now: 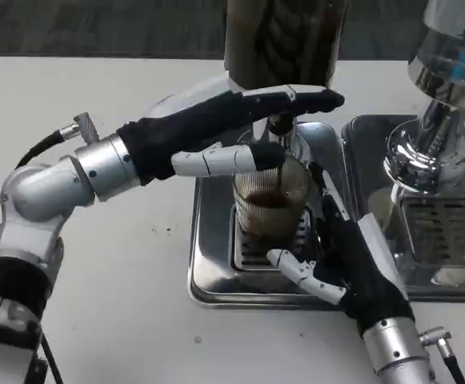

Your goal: Grasp the cup under the faucet to collect the drink, then remove the cup.

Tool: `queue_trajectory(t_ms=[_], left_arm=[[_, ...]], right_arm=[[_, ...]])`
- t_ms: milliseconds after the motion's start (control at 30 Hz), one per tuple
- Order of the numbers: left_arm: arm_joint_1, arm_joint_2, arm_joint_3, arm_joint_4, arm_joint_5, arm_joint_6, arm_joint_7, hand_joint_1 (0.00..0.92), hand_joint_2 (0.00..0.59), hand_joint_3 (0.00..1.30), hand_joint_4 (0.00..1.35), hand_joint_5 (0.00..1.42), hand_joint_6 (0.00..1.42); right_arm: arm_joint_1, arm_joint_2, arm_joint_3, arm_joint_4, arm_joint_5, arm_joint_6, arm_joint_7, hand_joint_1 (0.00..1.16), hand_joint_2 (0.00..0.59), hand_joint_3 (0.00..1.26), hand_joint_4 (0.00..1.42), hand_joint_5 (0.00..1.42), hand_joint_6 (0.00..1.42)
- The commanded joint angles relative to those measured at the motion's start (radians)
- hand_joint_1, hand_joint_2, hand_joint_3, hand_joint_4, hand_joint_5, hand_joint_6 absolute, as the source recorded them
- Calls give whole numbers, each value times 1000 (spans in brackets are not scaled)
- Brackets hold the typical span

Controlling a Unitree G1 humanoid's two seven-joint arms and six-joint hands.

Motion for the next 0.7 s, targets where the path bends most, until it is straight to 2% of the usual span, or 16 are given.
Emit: queue_trajectory(t_ms=[33, 500, 700], left_arm=[[40, -12, 29, 17, -37, 86, -69, 0, 62, 187, 124, 116, 51], [34, -46, 159, -16, -176, 225, -172, 0, 82, 209, 154, 137, 82], [69, -36, 223, -57, -210, 246, -177, 0, 83, 225, 175, 154, 97]], right_arm=[[-13, 2, 1, 6, 3, -23, 0, 588, 233, 0, 0, 0, 11], [-21, 7, 3, 37, 0, -44, -11, 572, 234, 0, 0, 0, 17], [-26, 12, 3, 47, -10, -49, -30, 569, 233, 0, 0, 0, 17]])
